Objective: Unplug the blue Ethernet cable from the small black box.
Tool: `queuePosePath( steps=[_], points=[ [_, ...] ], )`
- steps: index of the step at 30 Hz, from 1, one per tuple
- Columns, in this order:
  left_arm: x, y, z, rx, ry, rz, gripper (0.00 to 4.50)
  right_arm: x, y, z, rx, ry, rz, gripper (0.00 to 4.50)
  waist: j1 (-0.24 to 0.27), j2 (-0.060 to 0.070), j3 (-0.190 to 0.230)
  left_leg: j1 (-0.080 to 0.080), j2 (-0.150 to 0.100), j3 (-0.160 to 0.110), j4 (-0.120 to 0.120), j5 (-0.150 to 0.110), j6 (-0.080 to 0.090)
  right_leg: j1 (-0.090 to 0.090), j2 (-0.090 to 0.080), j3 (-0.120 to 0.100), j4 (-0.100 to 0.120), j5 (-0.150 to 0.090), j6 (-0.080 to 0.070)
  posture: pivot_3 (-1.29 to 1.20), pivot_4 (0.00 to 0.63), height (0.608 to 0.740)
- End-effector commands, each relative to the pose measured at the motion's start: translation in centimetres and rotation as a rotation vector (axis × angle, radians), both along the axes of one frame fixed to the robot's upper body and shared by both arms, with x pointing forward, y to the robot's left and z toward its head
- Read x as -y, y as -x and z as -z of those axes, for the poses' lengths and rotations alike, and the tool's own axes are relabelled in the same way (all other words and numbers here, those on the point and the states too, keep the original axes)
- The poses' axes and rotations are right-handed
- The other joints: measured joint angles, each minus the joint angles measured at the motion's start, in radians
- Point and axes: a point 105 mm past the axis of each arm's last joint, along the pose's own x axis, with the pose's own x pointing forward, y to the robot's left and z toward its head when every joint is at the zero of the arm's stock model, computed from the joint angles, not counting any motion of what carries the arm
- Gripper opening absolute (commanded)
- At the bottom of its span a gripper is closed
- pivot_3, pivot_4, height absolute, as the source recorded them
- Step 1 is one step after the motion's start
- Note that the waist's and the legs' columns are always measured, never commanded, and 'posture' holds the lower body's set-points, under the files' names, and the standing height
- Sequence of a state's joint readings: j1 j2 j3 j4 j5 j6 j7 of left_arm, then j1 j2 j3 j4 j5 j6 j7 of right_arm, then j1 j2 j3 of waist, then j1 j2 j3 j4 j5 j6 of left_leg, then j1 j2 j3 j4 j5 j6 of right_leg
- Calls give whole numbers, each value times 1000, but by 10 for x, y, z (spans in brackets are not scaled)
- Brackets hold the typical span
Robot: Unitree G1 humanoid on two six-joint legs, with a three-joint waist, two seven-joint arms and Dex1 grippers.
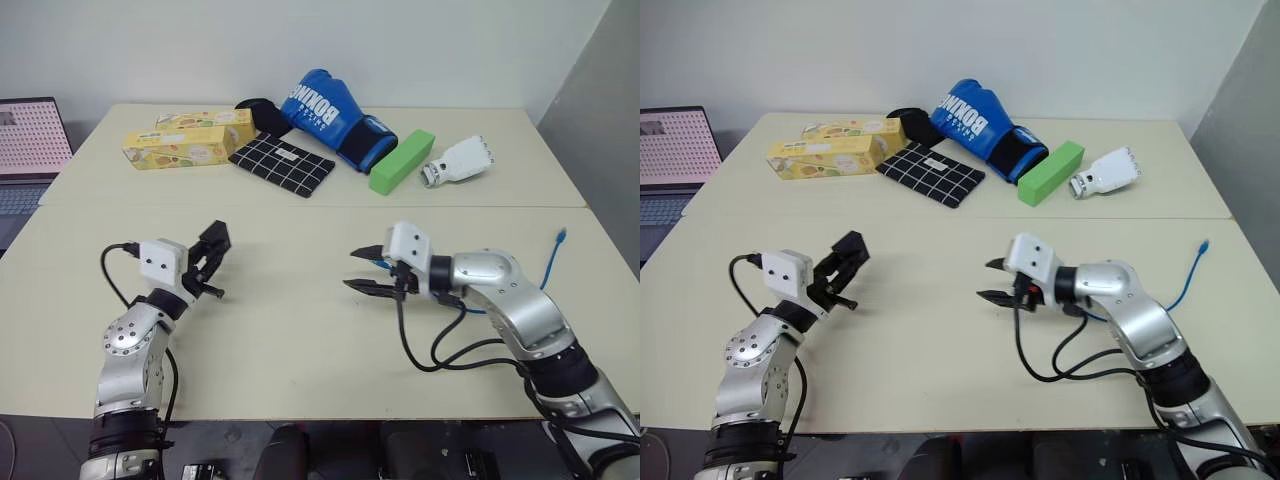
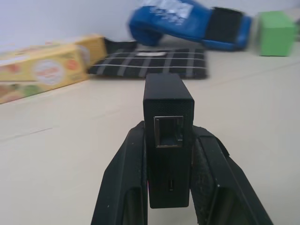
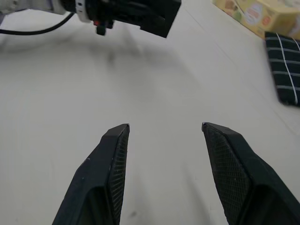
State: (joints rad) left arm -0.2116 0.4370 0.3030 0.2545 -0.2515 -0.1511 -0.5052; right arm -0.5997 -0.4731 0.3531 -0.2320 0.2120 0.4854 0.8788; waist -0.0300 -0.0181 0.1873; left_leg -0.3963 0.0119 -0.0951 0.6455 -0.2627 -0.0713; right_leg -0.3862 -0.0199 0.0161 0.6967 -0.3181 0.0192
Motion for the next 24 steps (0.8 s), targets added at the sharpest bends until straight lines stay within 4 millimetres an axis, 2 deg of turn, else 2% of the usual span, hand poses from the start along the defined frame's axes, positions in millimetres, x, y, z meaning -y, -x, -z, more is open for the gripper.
queuePosePath(
  steps=[1,4,9,11,12,17,20,23,24],
  points=[
    [-16,-4,-2,69,11,-78,795,-23,-1,-13,27,-14,-25,2616,0,0,0,0,0,0,0,0,0,0,-1,0,0,0,0,0,150,740],
    [-24,-8,7,57,47,-109,795,-33,-2,-16,10,-29,-30,2616,4,-1,-1,-1,0,-1,1,0,0,0,-1,-1,0,0,0,0,150,740],
    [-29,-11,25,14,83,-123,795,-36,-1,-14,2,-21,-35,2616,3,-2,-1,-2,-2,-1,1,0,0,0,-1,-2,0,0,1,0,150,740],
    [-27,-10,30,1,106,-112,1498,-35,1,-13,-2,-21,-37,2654,1,-1,-1,-1,-1,-1,1,0,0,0,-1,-2,0,0,1,0,150,740],
    [-27,-9,32,-6,117,-107,1599,-35,1,-13,-3,-20,-37,2654,0,-1,-1,-1,-1,-2,1,0,0,0,-1,-2,1,0,1,0,150,740],
    [-25,-2,40,-34,141,-100,2756,-33,4,-12,-10,-15,-31,2654,-2,-1,-1,-1,-1,-2,1,0,0,0,-1,-2,1,0,1,0,150,740],
    [-27,9,44,-81,110,-96,3218,-33,5,-11,-26,-24,-22,2654,-5,-1,-1,0,-1,-2,1,0,0,0,-1,-1,1,0,1,0,150,740],
    [-28,19,44,-140,58,-89,3894,-30,5,-7,-47,-30,1,2654,-11,-1,-1,1,0,-3,0,0,0,0,-1,1,1,0,1,0,150,740],
    [-28,22,44,-171,48,-83,3894,-28,5,-6,-57,-34,14,2654,-11,-1,-1,1,0,-3,0,0,0,0,-1,1,1,0,1,0,150,740]
  ],
)
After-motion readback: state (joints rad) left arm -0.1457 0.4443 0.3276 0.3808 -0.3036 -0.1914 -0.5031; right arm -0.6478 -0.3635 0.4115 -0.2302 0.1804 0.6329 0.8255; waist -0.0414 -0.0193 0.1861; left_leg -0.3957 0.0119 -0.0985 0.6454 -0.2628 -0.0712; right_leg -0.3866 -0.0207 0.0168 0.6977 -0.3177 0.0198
